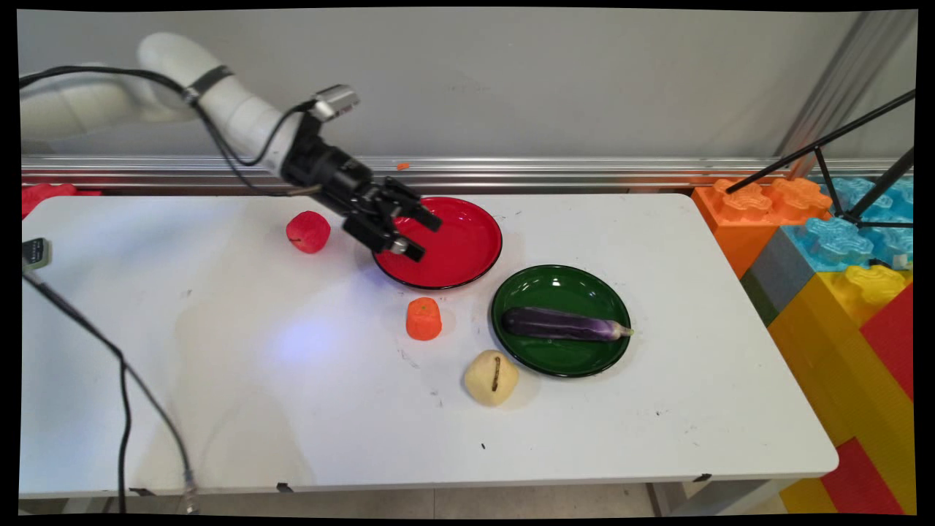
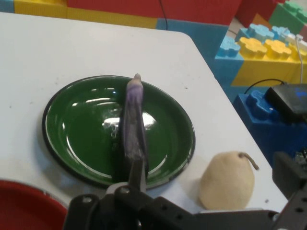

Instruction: Pick up the eggplant from the green plate

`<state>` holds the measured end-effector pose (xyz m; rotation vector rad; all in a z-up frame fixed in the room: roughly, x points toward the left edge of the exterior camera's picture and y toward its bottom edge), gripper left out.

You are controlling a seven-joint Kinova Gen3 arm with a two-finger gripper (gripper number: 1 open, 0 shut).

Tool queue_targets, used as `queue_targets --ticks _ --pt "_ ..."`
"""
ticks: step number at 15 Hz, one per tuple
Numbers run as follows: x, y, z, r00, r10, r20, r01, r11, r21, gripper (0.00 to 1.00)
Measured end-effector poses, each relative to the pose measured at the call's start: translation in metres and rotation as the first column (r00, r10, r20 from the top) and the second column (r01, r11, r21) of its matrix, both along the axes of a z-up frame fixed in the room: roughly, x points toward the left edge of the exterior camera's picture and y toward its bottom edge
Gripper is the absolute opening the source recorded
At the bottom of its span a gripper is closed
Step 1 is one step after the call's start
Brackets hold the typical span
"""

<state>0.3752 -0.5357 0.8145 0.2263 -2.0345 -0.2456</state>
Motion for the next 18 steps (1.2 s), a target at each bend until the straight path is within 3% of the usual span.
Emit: queue_targets --ticks 8,18 --pt "-0.069 -0.033 -0.007 0.997 -0.054 0.056 0.054 0.999 -0.006 1.0" --pt "-0.118 -0.056 -0.04 0.986 -0.114 0.121 0.121 0.991 -0.051 1.0"
